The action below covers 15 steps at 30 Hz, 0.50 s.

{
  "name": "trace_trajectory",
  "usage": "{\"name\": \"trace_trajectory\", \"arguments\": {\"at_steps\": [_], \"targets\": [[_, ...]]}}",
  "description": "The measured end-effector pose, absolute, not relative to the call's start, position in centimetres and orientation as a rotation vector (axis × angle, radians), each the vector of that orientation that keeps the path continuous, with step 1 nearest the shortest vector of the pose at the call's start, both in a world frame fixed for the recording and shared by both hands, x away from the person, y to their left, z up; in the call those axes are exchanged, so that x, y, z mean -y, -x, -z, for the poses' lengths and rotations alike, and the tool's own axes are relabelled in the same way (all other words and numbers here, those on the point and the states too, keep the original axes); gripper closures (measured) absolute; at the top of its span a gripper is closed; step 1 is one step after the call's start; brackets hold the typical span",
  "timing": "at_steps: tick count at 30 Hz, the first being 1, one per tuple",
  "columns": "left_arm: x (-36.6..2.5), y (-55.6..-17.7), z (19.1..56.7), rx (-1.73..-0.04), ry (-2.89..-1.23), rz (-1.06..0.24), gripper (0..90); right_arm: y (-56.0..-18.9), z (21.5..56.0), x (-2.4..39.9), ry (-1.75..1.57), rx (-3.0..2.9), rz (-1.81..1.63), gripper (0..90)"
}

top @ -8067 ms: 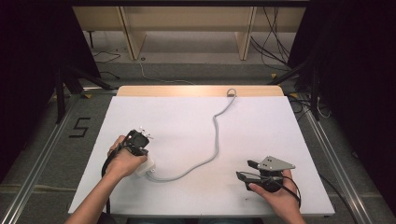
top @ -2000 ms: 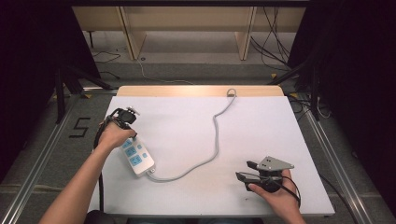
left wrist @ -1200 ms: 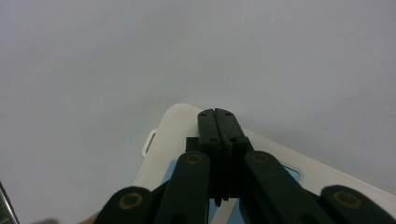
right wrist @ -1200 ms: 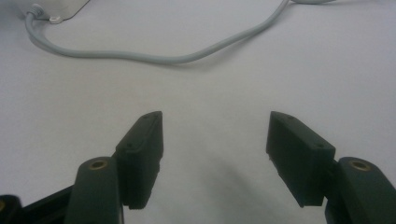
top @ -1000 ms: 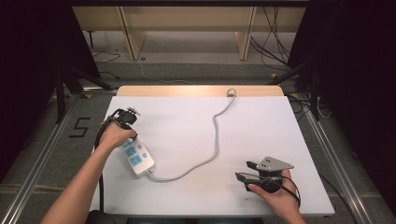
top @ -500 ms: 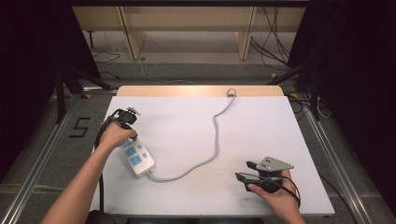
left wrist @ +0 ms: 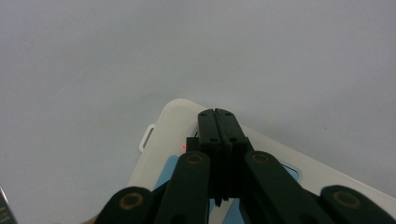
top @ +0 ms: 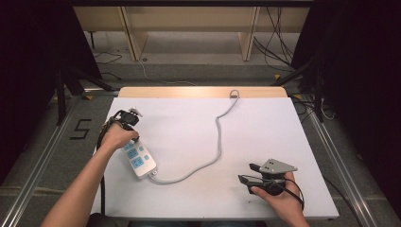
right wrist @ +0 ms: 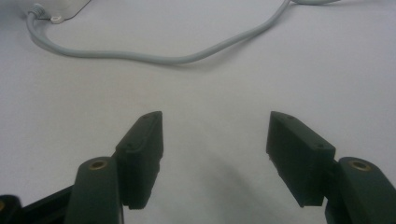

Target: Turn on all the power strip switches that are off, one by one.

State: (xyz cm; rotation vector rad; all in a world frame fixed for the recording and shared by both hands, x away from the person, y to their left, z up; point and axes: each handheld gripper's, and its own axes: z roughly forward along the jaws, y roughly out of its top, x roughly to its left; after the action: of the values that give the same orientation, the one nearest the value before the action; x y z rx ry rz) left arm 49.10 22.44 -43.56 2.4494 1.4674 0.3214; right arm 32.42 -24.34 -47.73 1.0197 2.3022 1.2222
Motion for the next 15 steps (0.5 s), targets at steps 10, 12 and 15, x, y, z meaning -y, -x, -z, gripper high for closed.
{"name": "trace_trajectory", "arguments": {"at_steps": [10, 12, 15], "targets": [[-22.27, -49.10, 43.61, -1.468, -2.453, -0.334, 89.8, -32.42, 47.74, 24.34, -1.019, -2.303, -1.222, 37.5], [-22.22, -49.11, 43.58, -1.466, -2.463, -0.337, 89.8, -32.42, 47.74, 24.33, -1.019, -2.304, -1.222, 37.5], [-22.20, -49.12, 43.59, -1.468, -2.463, -0.337, 89.8, -32.41, 47.75, 24.31, -1.019, -2.302, -1.223, 37.5]]}}
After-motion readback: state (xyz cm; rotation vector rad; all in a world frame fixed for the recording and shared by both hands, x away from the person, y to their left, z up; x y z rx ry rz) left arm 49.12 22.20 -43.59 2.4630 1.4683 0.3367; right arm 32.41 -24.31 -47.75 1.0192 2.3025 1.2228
